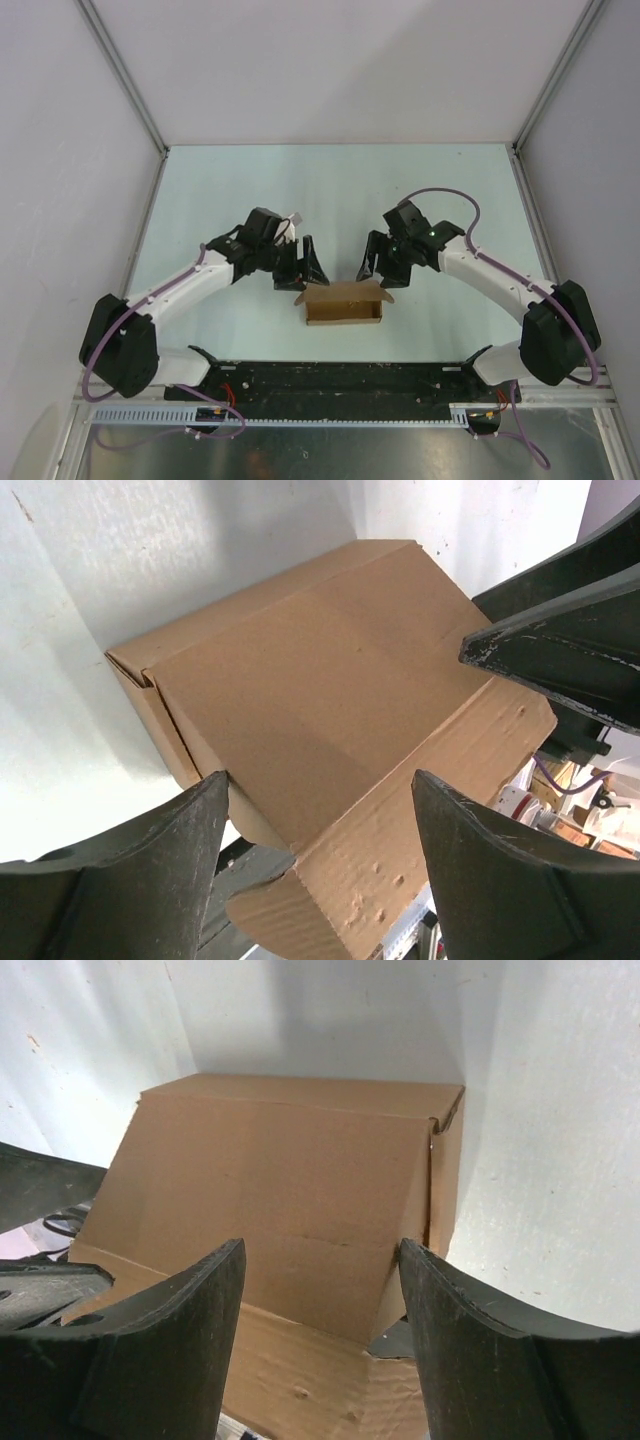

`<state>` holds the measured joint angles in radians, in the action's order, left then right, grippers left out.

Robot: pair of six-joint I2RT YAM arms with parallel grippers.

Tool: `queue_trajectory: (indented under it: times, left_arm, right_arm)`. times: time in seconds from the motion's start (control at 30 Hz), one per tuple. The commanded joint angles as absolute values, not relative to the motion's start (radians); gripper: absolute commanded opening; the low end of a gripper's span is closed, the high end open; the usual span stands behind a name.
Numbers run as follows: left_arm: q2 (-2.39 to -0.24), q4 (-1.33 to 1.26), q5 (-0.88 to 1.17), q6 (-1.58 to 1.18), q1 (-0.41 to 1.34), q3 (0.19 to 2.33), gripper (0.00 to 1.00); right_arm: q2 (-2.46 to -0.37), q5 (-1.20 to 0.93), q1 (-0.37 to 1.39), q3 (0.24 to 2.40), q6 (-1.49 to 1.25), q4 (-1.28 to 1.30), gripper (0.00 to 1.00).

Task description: Fold the paper box

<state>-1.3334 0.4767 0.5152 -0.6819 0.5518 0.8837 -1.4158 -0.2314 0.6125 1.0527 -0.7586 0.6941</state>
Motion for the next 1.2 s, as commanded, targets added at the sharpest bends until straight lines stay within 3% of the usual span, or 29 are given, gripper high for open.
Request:
queue_trajectory:
  times: [0.0, 0.57, 1.17]
  left_arm:
    - [-1.258, 0.437, 0.503, -0.692, 0.565, 0.847, 0.78]
    - [-1.147, 0.436, 0.460, -0.678, 0.572, 0.684, 0.73]
    - [-1.178, 0.399, 0.321, -0.709, 0.601, 0.626, 0.73]
  right_arm:
    - [-1.367, -0.184, 0.637, 1.032, -0.752, 0.686, 0.66]
    - [-1.275, -0.084, 0.666, 0.936, -0.732, 0.738, 0.62]
    - [-1.318, -0.011, 0.722, 0.836, -0.739, 0.620, 0.63]
